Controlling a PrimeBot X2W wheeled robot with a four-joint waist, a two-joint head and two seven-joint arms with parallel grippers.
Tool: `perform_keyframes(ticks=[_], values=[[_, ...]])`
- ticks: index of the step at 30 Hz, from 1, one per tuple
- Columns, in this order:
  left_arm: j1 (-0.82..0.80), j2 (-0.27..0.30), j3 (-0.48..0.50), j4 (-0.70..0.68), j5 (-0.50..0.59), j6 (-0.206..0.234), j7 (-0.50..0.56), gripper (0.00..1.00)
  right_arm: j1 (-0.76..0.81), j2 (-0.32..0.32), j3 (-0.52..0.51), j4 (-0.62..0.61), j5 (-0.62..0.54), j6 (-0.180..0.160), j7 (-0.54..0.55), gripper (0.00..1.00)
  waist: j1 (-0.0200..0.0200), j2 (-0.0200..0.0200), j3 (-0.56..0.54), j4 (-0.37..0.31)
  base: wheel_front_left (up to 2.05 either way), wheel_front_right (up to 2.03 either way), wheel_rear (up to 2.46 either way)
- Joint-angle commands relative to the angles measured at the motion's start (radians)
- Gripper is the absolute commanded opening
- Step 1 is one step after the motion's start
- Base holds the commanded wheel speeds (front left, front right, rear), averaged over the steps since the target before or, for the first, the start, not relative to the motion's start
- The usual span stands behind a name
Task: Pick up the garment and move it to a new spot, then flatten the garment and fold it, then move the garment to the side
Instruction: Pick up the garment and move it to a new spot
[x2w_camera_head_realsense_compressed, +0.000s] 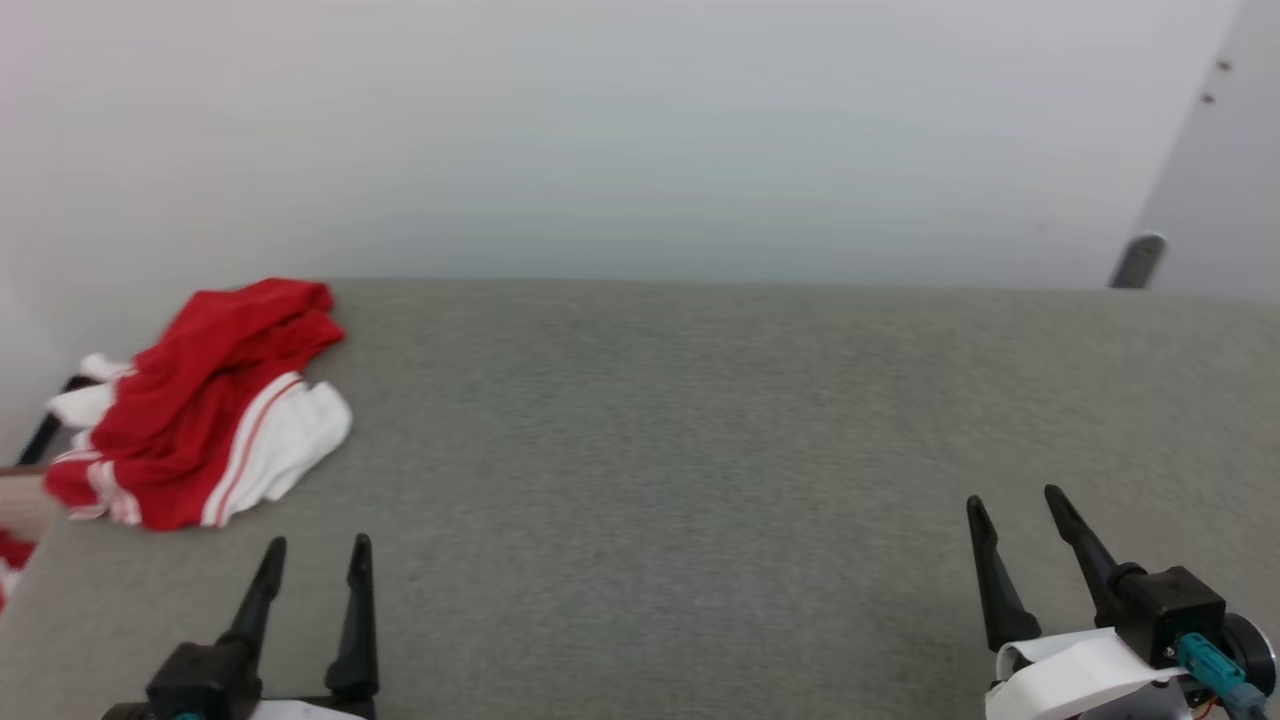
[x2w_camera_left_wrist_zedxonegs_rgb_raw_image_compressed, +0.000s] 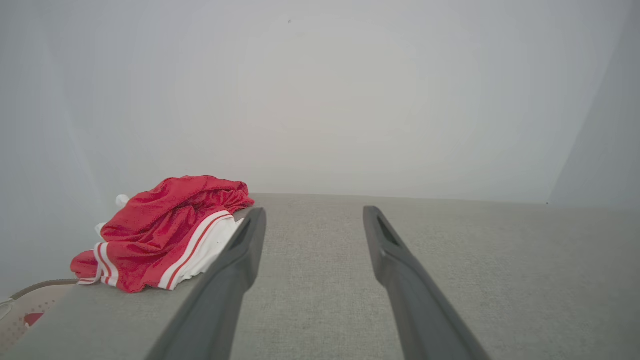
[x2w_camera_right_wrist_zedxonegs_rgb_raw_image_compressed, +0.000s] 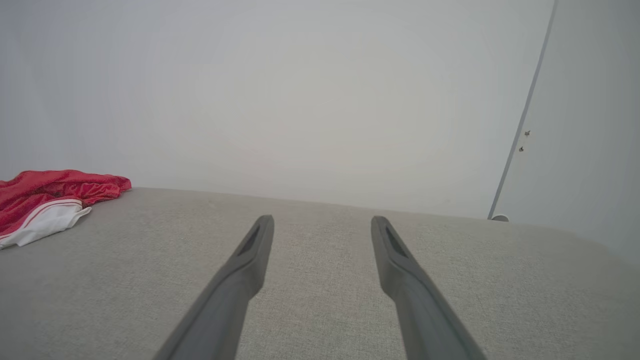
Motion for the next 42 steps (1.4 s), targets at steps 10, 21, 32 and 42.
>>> perform_keyframes(ticks=[10,21,32,42], values=[[0.007,0.031,0.042,-0.016,-0.014,0.041,0.036,1.00,-0.008,0.001,0.062,0.027,0.035,0.000,-0.003,1.00,0.0000,0.0000,-0.072,0.260,0.00,0.00,0.00],[0.029,0.032,0.066,-0.068,-0.035,0.068,0.054,1.00,-0.069,-0.003,0.128,0.057,0.059,0.000,-0.008,1.00,0.0000,0.0000,-0.045,0.354,0.00,0.00,0.00],[-0.081,0.062,0.027,-0.077,-0.068,0.024,0.152,1.00,-0.054,-0.029,0.121,0.068,0.069,0.000,-0.012,1.00,0.0000,0.0000,-0.021,0.372,0.00,0.00,0.00],[-0.382,0.128,0.043,0.014,-0.167,-0.051,0.292,1.00,-0.079,-0.082,0.098,-0.063,0.032,0.000,0.066,1.00,0.0000,0.0000,0.147,0.311,0.00,0.00,0.00]])
